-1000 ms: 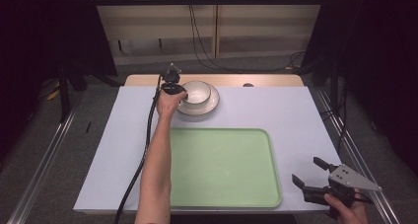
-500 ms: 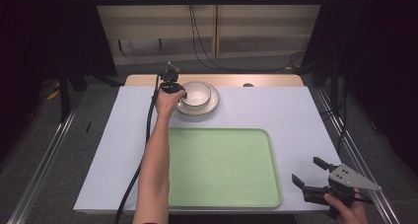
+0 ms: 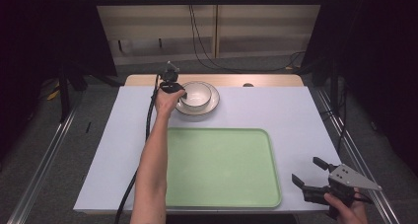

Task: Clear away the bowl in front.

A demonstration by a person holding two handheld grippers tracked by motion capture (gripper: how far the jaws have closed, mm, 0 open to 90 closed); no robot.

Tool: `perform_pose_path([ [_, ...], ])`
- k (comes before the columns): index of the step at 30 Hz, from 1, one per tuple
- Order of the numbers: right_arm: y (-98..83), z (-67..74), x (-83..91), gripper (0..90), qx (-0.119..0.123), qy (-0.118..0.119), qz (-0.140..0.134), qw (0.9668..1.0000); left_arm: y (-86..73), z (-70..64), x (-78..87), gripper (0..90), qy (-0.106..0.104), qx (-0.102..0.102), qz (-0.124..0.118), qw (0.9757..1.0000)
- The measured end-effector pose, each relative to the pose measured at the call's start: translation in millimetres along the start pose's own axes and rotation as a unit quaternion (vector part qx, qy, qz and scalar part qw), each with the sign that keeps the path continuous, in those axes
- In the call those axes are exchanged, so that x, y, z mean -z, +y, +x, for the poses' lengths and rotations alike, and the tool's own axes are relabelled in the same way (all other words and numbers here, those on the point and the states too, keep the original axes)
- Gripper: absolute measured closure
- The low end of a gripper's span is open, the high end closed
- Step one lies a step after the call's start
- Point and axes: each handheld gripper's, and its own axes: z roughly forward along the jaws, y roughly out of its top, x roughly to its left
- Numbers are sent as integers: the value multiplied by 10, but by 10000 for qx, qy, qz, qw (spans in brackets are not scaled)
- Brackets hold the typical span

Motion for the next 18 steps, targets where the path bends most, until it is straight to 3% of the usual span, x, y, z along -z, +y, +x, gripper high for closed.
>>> perform_pose_path([
  [3,0,3,-3,72,-11,4,1,10000,11,11,27,828,-64,61,-11,10000],
  [5,0,0,-6,72,-14,5,15,10000,19,26,62,828,-49,-61,14,10000],
  [7,0,1,-8,72,-12,3,19,10000,22,26,89,828,-47,-10,-67,10000],
  [9,0,1,-9,72,-9,3,19,10000,27,40,124,828,-53,-100,-31,9999],
  [18,2,0,-11,73,-27,13,27,10000,40,-55,280,828,-213,-288,-178,9992],
])
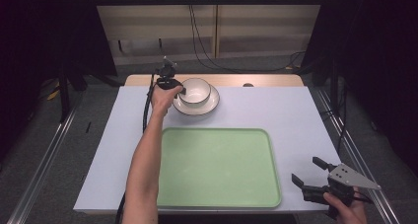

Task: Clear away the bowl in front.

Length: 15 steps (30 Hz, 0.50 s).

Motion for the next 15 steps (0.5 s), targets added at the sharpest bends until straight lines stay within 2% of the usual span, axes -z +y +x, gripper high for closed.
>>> perform_pose_path([
  [2,0,-1,-1,73,10,0,-2,10000,3,-22,38,828,60,-92,1,9999],
  [5,0,-1,0,73,-12,-6,1,10000,1,-61,93,827,-42,-106,-11,9999],
  [6,0,-2,1,73,-11,-12,-5,10000,4,-73,117,828,-37,-192,-1,9998],
  [10,1,0,3,73,-8,-22,-12,10000,6,-113,193,827,-98,-218,-53,9997],
  [11,2,0,2,73,-11,-21,-13,10000,1,-127,205,827,-119,-165,-73,9998],
  [15,2,-1,3,73,-10,-27,-17,10000,-13,-181,260,828,-65,-261,-71,9996],
])
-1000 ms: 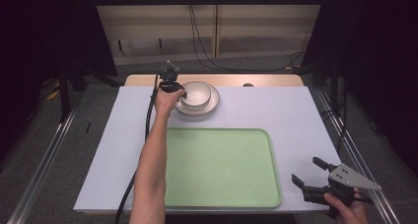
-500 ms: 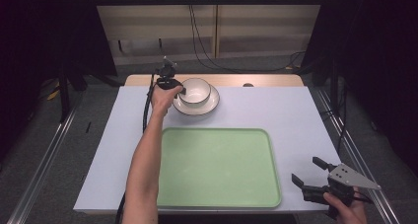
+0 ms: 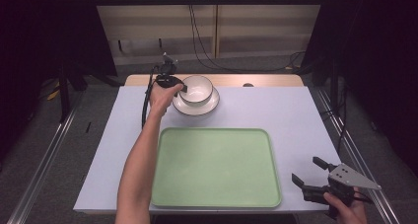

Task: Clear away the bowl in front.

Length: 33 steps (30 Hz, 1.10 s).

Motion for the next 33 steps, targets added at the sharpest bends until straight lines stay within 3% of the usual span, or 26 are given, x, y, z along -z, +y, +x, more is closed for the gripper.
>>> perform_pose_path([
  [2,0,1,0,73,10,10,-2,10000,2,-29,31,827,-51,-122,61,9999],
  [6,0,0,3,73,17,-10,-23,10000,-8,-90,70,827,-151,-127,66,9998],
  [11,1,3,2,73,15,39,-5,10000,-30,-168,130,828,-249,-297,120,9992],
  [23,7,-3,4,67,45,16,-73,10000,-192,-332,261,827,-453,-488,81,9978],
  [29,19,-4,6,54,-44,44,-156,9999,-271,-451,228,828,-538,-516,116,9972],
  [30,21,-6,11,48,23,46,-208,9998,-279,-477,223,827,-534,-626,188,9964],
  [33,24,-8,14,42,47,57,-245,9997,-292,-560,203,827,-539,-712,209,9958],
])
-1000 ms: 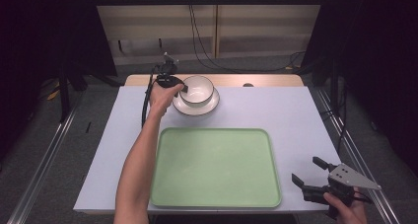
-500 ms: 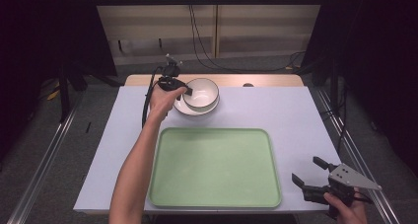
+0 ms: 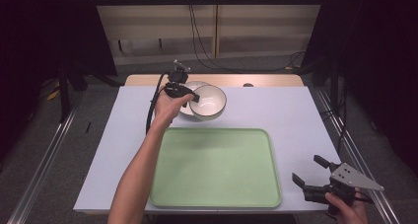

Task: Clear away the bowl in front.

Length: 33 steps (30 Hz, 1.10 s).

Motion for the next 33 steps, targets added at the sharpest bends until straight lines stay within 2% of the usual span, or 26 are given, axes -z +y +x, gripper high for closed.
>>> perform_pose_path([
  [4,-3,4,-3,38,39,21,3,10000,-17,-83,-56,828,-74,-25,78,9999],
  [6,-7,6,-6,18,20,-31,-61,10000,-43,-114,-102,828,-32,-21,47,10000],
  [7,-8,8,-5,18,13,-47,-92,9999,-55,-119,-153,828,-127,12,146,9998],
  [9,-9,13,0,18,8,-102,-94,9999,-68,-143,-185,828,-101,13,144,9998],
  [13,-17,22,-5,12,55,-153,-171,9997,-88,-213,-248,828,-154,-77,289,9994],
  [18,-20,30,-15,10,43,-147,-189,9997,-102,-299,-285,828,-293,-187,316,9989],
  [20,-22,29,-17,10,59,-152,-217,9996,-107,-336,-303,828,-339,-171,364,9986],
  [25,-30,29,-24,14,58,-96,-150,9998,-129,-440,-374,828,-405,-262,431,9979],
  [28,-40,28,-34,10,164,-48,-104,9998,-134,-507,-416,828,-491,-353,554,9966],
  [29,-40,24,-34,9,191,18,-130,9997,-138,-537,-436,827,-496,-310,515,9970],
  [31,-40,22,-31,6,222,30,-156,9996,-132,-582,-468,828,-520,-424,584,9960],
  [33,-39,19,-29,5,210,44,-187,9996,-134,-645,-503,827,-495,-360,555,9966],
])
